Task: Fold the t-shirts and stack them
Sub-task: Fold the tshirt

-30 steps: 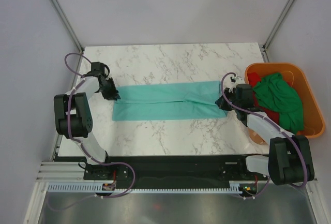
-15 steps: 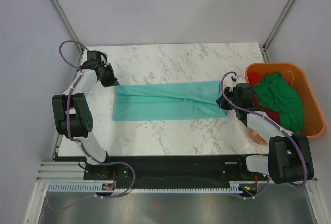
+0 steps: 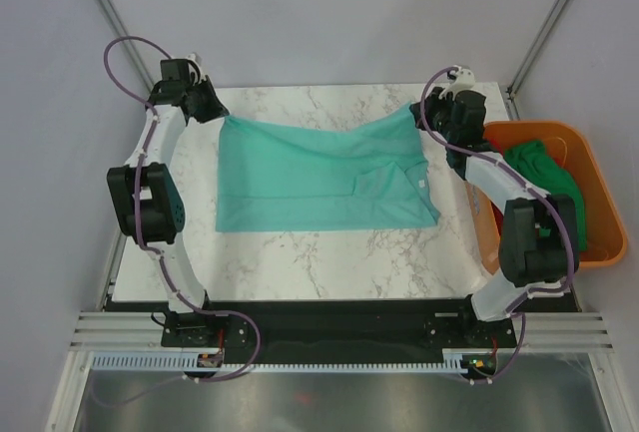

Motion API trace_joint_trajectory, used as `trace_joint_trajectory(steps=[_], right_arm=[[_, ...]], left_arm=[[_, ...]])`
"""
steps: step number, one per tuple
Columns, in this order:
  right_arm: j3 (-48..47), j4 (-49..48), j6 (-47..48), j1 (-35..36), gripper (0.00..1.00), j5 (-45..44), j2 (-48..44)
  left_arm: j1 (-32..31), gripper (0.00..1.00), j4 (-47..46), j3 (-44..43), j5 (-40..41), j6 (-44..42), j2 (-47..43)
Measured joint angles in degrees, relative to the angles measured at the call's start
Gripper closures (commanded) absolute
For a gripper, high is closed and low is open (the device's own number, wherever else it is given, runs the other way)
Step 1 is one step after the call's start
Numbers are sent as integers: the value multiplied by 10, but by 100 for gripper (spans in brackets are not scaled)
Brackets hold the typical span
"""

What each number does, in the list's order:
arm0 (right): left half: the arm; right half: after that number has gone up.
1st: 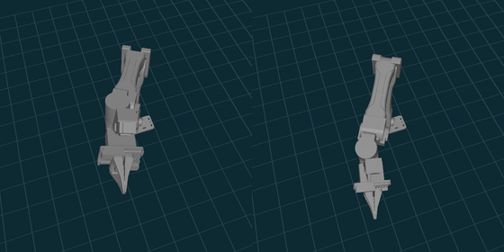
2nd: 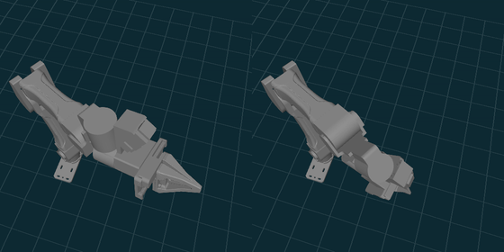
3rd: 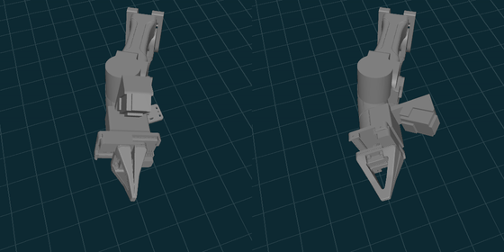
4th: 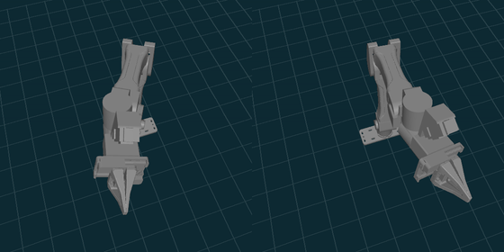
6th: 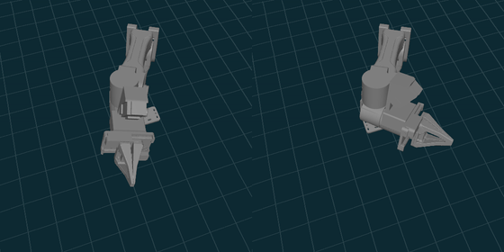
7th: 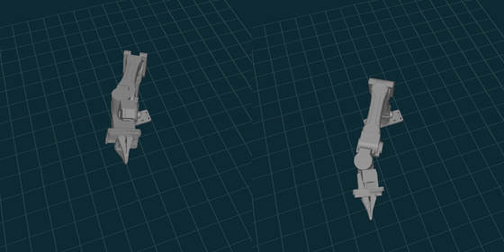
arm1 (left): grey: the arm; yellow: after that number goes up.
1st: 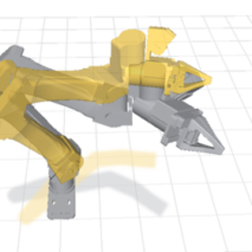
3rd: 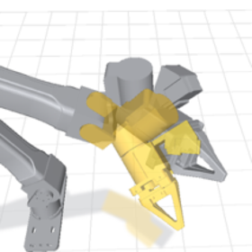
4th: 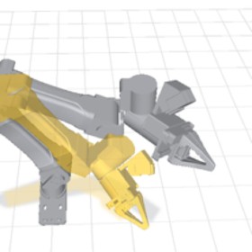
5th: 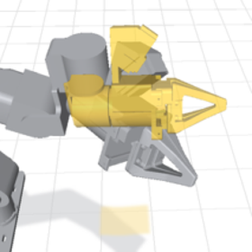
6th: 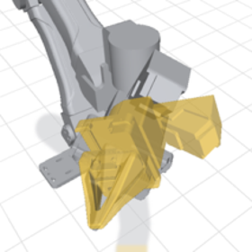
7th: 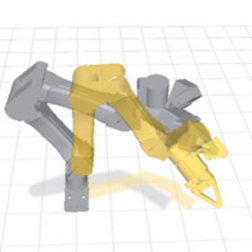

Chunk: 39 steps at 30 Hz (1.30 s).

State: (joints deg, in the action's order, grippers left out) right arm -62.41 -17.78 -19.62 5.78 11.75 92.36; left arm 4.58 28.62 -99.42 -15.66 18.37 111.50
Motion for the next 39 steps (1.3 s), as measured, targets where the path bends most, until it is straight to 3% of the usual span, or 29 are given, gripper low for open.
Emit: trace_joint_trajectory(steps=[8,14,32,39], right_arm=[[-97,-50,21,-2,100,16,145],[-96,-49,40,-5,100,24,152],[104,30,65,-7,100,26,-76],[179,65,48,-7,100,29,-118]], left_arm=[[0,98,-3,-69,-11,0,115],[2,98,-5,-60,-12,0,118],[10,98,-6,171,14,-11,-33],[10,98,-10,250,23,-13,-63]])
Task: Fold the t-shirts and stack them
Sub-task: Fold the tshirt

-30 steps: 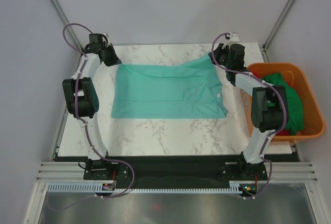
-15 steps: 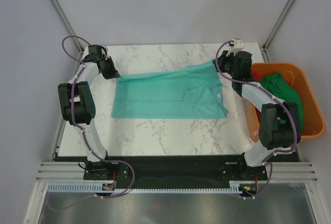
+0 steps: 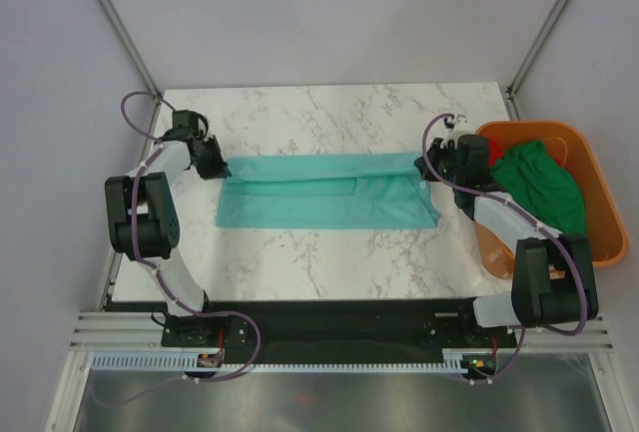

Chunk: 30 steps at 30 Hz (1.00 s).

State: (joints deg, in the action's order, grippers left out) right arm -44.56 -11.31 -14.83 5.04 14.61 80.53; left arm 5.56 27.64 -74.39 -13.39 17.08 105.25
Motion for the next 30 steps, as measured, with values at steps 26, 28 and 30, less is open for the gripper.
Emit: trace_joint_trajectory(steps=[26,28,30], right_arm=[[122,28,-62,1,100,3,-81],[131,29,-69,2,100,5,-81],[137,32,-75,4,100,6,-81]], left_arm=[[0,57,8,74,54,-10,-52],[0,54,9,75,62,-10,-59],[-1,52,10,75,73,-10,-71]])
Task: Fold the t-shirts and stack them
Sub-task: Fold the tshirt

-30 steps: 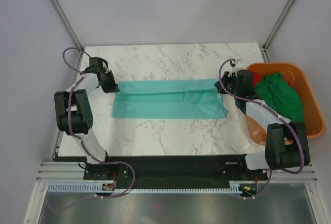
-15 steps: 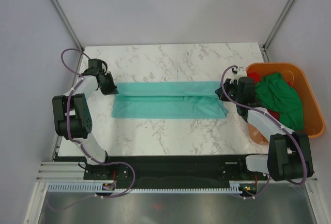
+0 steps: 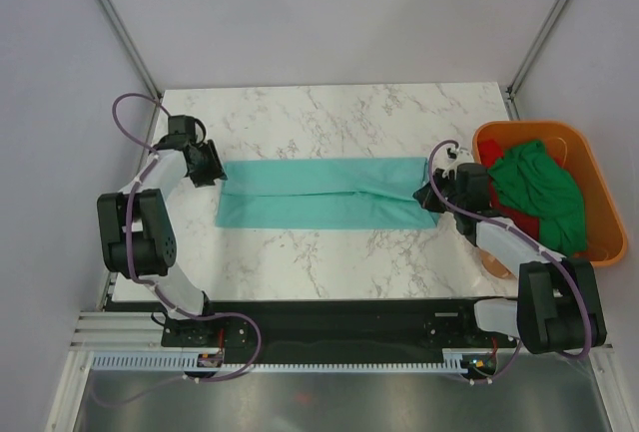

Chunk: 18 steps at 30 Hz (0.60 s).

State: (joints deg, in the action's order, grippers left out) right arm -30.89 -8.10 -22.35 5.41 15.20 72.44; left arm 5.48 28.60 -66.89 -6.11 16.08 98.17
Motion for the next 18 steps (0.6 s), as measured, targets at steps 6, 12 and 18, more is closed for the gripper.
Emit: trace_joint_trajectory(steps=[6,12,18], right_arm=[[5,13,-5,1,96,-5,-4],[-1,58,-11,1,73,-24,-5],[-48,141,-5,1,65,-53,-10]], left_arm=[[-6,52,-3,2,-26,7,-30],[-17,48,-9,2,-76,18,2],[-18,44,-9,2,-74,20,47]])
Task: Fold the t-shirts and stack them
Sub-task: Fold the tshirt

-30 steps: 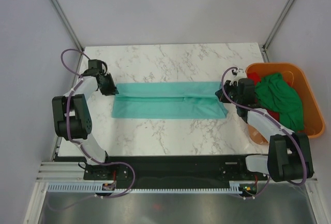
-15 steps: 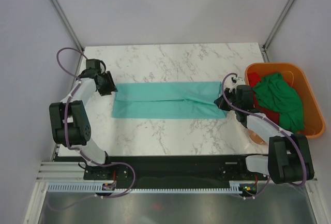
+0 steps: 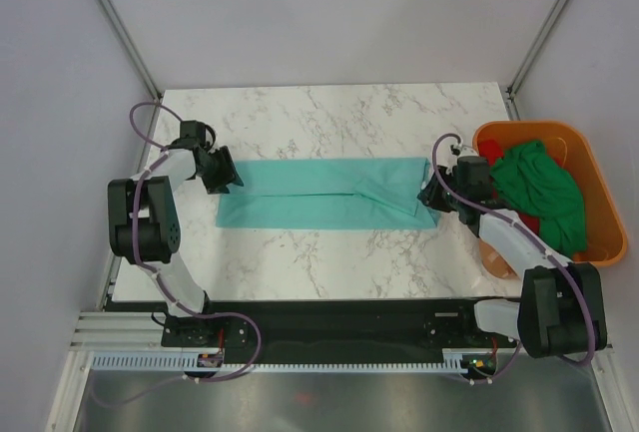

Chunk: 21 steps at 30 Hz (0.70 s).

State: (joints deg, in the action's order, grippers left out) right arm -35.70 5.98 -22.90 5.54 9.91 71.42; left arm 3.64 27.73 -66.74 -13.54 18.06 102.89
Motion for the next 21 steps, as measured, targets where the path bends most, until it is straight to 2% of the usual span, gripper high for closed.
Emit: trace_joint_trajectory(steps=[5,11,21], right_arm=[[-51,9,9,6,58,9,17],[-144,21,48,20,53,43,133],[-240,16,123,92,54,106,266]], left_arm=[[0,43,3,-6,14,6,3],[0,43,9,-33,24,6,-3],[-7,42,8,-33,-85,21,-83]])
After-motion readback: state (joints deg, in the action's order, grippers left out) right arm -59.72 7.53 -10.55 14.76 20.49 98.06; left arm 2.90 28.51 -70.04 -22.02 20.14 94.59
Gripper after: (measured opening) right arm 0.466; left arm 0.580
